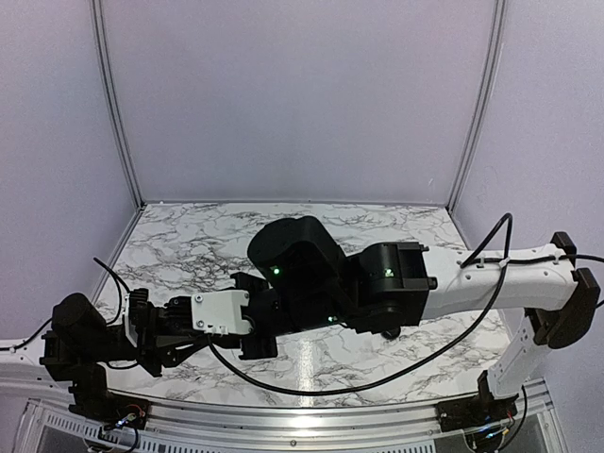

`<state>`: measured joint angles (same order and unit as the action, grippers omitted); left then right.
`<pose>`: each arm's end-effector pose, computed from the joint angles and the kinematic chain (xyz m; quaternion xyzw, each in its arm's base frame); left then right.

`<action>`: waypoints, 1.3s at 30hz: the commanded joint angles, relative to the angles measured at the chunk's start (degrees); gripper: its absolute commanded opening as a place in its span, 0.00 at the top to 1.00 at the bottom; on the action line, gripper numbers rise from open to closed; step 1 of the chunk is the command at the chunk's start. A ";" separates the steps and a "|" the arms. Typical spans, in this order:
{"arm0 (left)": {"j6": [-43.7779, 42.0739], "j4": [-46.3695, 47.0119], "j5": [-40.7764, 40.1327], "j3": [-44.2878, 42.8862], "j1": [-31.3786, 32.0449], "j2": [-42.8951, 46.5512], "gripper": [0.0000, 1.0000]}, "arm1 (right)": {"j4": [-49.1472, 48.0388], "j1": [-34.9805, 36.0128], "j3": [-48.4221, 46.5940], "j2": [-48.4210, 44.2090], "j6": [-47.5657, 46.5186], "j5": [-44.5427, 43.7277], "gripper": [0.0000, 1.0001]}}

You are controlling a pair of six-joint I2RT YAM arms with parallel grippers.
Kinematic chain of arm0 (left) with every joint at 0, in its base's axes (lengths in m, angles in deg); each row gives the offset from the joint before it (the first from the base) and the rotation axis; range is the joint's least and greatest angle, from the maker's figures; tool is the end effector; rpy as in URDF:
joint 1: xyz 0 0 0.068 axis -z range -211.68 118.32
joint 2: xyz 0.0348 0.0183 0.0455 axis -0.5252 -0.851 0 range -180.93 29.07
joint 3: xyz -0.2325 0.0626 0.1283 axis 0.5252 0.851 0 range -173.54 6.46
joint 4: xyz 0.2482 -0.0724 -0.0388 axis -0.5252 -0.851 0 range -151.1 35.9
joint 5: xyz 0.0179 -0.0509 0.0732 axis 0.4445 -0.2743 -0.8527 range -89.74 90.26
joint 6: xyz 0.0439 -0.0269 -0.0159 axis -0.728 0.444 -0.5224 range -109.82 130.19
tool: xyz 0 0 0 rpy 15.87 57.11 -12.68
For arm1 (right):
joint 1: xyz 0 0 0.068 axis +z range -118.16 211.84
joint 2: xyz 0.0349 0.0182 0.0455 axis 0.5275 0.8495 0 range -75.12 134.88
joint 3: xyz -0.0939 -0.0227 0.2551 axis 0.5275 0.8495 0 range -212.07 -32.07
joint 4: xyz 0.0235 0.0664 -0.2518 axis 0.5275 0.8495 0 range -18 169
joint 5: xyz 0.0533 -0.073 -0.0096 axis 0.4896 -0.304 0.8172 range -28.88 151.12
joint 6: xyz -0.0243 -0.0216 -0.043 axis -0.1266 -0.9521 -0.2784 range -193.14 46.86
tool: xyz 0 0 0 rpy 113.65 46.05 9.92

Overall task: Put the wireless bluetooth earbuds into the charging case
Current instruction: Insert the left earbud into the left side groove of the charging case.

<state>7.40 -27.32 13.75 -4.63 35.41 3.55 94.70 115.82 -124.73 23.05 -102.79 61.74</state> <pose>0.0467 -0.1323 0.2476 0.4316 0.4580 -0.4741 0.6158 0.0420 0.4016 0.3592 -0.7197 0.4674 0.2386 0.4547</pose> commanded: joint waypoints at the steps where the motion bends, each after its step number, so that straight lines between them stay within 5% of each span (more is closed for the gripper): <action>1: -0.11 2.85 0.13 -0.51 0.23 0.14 1.00 | -1.67 0.39 0.12 -3.36 1.34 1.57 0.74; 16: -0.38 2.90 -0.49 -0.69 0.19 -0.52 1.00 | 0.41 -0.66 -0.39 -1.29 2.82 -0.03 0.89; 39: -0.46 2.83 -1.41 -0.08 0.23 0.12 1.00 | 2.22 -0.40 -1.88 -0.16 2.72 -1.21 0.93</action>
<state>7.33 -27.40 12.24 -4.63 35.39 2.85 95.29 115.19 -124.10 23.77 -100.37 60.50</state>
